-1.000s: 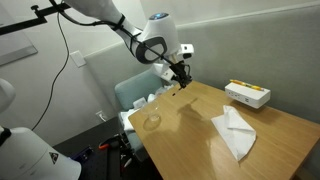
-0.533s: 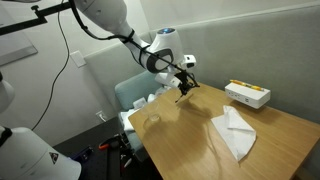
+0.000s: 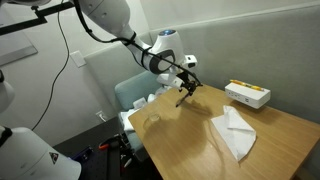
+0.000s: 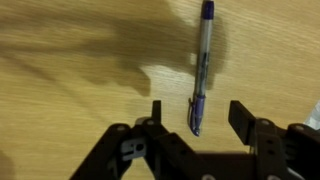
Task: Move the black pen to the left and then wipe the table with the white cloth
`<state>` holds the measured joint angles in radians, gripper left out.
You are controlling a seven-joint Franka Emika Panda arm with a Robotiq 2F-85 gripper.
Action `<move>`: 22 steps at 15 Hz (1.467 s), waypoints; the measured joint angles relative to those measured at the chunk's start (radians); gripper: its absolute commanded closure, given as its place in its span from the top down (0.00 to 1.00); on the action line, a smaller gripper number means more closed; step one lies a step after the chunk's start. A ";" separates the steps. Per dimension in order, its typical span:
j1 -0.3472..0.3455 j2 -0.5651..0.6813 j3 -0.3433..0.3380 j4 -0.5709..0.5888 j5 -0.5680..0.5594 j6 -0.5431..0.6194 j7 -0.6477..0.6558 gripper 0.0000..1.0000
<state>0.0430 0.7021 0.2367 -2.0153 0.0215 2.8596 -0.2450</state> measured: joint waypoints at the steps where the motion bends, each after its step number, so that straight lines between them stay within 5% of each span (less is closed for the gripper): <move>1: 0.000 -0.015 -0.002 -0.007 0.000 0.000 0.011 1.00; 5: -0.024 -0.152 -0.028 -0.094 0.004 0.000 0.053 1.00; 11: -0.079 -0.359 -0.172 -0.214 0.004 -0.043 0.094 1.00; 22: -0.227 -0.257 -0.192 -0.178 0.089 -0.060 0.055 1.00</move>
<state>-0.1845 0.4446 0.0443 -2.1934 0.1110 2.7998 -0.1900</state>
